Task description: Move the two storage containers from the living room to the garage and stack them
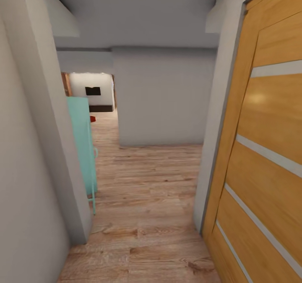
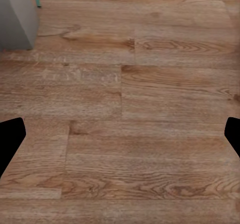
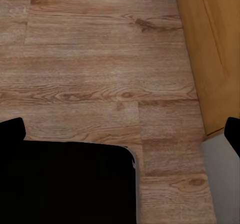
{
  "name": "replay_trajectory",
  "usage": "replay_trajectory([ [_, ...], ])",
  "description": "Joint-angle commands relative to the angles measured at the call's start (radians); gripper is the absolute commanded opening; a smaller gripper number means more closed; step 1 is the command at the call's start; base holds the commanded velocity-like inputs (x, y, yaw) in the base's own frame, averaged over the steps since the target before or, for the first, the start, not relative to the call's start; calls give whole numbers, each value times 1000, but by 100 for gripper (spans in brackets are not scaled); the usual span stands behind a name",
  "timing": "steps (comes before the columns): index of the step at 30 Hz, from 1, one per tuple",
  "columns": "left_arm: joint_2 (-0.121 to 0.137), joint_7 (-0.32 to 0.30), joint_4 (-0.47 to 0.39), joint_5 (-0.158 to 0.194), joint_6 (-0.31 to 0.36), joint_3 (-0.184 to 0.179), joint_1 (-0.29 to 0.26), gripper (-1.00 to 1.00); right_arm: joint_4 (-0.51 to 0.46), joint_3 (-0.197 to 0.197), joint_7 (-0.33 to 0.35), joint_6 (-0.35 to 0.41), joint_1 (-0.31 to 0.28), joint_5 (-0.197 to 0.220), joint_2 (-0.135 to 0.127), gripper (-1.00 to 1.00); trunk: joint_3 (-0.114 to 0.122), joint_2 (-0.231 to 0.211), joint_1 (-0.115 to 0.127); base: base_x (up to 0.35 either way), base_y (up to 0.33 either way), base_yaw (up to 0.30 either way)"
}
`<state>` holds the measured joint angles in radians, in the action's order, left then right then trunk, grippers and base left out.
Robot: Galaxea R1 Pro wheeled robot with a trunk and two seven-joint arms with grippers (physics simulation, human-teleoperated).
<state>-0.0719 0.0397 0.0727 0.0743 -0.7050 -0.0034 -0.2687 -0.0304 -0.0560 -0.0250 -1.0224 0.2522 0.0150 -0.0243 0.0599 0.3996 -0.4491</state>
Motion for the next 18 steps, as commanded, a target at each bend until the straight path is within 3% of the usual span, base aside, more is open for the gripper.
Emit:
replay_trajectory([
  [1, 0, 0, 4, 5, -6, -1, -1, 100, -2, -5, -3, -1, 1, 2, 0, 100, 0, 0, -1, 326, 0, 0],
  [18, 0, 0, 4, 5, -6, -1, -1, 100, -2, -5, -2, 1, 1, 1, 0, 100, 0, 0, -1, 328, -57, 23],
])
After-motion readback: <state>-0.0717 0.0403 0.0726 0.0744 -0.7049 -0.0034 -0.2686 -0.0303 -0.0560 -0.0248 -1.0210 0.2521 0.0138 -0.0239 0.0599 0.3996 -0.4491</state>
